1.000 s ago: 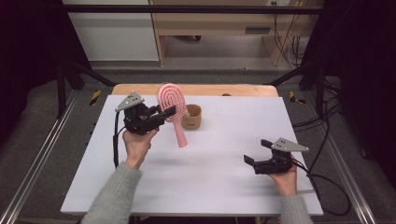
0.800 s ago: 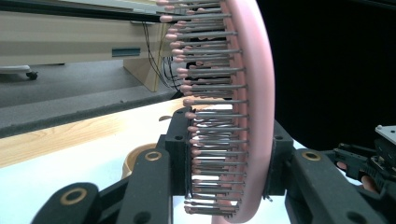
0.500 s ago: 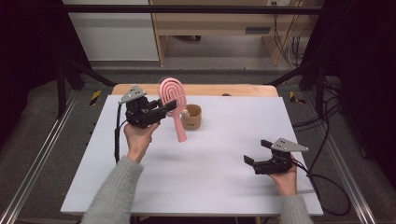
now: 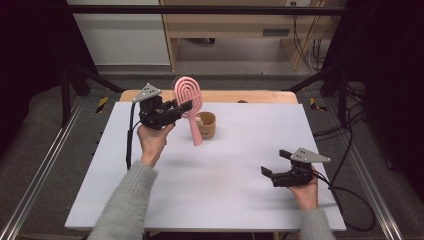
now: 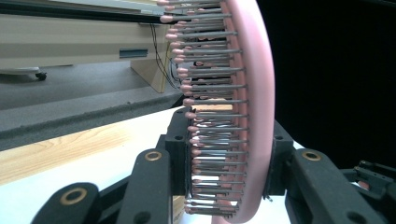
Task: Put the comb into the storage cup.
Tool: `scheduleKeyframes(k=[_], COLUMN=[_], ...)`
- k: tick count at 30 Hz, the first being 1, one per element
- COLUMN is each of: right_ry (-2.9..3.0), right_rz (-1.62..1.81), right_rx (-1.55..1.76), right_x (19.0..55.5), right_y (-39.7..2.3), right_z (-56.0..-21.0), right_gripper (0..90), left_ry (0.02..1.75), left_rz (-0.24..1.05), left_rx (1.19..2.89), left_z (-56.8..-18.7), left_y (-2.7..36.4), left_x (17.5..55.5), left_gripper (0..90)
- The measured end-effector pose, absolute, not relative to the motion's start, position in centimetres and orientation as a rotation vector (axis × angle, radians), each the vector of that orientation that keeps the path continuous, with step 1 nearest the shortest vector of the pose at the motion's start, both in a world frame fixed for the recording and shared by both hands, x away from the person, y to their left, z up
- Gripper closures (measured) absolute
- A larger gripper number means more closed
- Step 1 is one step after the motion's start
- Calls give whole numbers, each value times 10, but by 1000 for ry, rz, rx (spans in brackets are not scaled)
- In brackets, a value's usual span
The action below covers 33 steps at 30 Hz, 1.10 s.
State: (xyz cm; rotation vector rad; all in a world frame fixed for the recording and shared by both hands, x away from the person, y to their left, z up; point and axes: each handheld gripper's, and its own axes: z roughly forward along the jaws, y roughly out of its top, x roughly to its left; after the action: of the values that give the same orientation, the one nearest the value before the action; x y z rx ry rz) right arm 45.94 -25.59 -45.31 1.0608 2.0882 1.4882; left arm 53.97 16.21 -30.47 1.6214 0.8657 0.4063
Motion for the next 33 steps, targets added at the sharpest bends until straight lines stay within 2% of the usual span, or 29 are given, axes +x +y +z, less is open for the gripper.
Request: scheduleKeyframes(k=[33], right_ry=[2093], right_rz=[1488], right_rx=[1062], right_x=[460], right_y=[-257], right_z=[-454], right_gripper=[2], left_ry=[874], left_rz=[421], left_rx=[1598], left_z=[-292], left_y=[139], left_x=[572], left_gripper=[629])
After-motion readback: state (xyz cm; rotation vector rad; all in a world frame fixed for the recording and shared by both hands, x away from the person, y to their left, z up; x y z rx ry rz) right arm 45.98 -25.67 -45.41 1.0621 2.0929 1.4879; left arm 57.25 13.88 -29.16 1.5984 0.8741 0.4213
